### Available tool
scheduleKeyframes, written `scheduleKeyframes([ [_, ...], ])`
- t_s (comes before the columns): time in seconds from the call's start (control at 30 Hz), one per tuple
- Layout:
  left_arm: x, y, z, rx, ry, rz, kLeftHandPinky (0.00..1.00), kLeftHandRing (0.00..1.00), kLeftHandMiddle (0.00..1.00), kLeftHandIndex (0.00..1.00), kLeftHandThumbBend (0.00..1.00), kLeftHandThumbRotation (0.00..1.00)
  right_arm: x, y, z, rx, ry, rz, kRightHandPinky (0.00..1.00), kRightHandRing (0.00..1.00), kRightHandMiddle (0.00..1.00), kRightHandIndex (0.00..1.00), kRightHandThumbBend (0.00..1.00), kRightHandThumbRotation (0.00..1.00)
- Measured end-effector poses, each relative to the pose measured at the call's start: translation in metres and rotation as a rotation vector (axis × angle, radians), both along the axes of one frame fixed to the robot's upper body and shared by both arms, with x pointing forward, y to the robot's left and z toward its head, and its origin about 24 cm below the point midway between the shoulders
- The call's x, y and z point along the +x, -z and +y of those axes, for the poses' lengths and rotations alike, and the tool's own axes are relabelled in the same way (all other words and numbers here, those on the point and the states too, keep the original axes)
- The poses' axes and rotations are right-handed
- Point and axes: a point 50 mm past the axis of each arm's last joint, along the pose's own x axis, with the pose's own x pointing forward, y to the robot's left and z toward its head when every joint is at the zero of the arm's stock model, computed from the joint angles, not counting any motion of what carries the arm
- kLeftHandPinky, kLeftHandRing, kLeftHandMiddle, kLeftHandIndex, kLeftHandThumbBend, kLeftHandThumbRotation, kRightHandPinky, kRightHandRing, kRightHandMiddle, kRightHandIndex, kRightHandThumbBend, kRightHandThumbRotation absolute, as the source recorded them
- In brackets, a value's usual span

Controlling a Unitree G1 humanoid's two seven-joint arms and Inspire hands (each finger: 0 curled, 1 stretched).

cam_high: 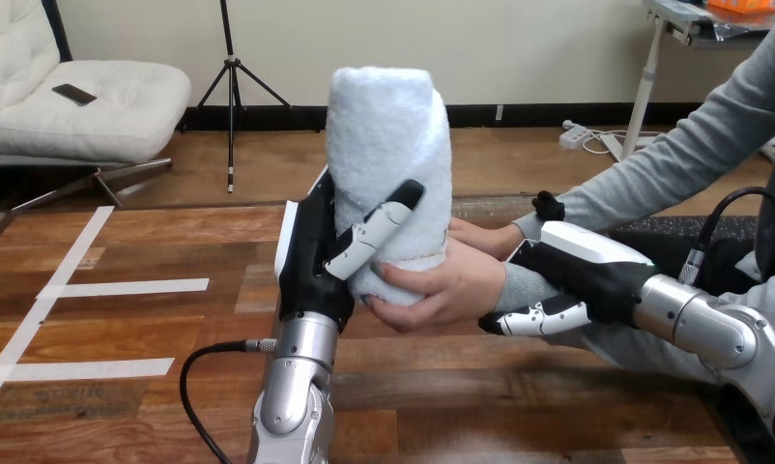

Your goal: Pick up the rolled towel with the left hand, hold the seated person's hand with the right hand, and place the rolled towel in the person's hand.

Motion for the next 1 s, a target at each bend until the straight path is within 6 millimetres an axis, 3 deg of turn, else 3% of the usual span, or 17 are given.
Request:
scheduleKeyframes([
  [0.57,-0.0027,0.0014,0.0037,-0.028,0.022,-0.008,0.96,0.93,0.92,0.92,1.0,1.0,0.0,-0.0001,-0.0003,-0.001,0.0,-0.001,0.18,0.22,0.28,0.29,0.53,0.49],
  [0.77,-0.005,0.0014,0.0063,-0.05,0.027,-0.022,0.98,0.93,0.92,0.92,1.0,1.0,0.0,-0.0001,-0.0002,-0.001,0.001,-0.001,0.23,0.27,0.32,0.35,0.61,0.56],
  [1.0,-0.0087,0.0032,0.0091,-0.066,0.016,-0.027,0.98,0.92,0.92,0.92,1.0,1.0,0.0008,0.001,-0.0013,-0.01,0.017,0.015,0.3,0.34,0.4,0.44,0.81,0.66],
])
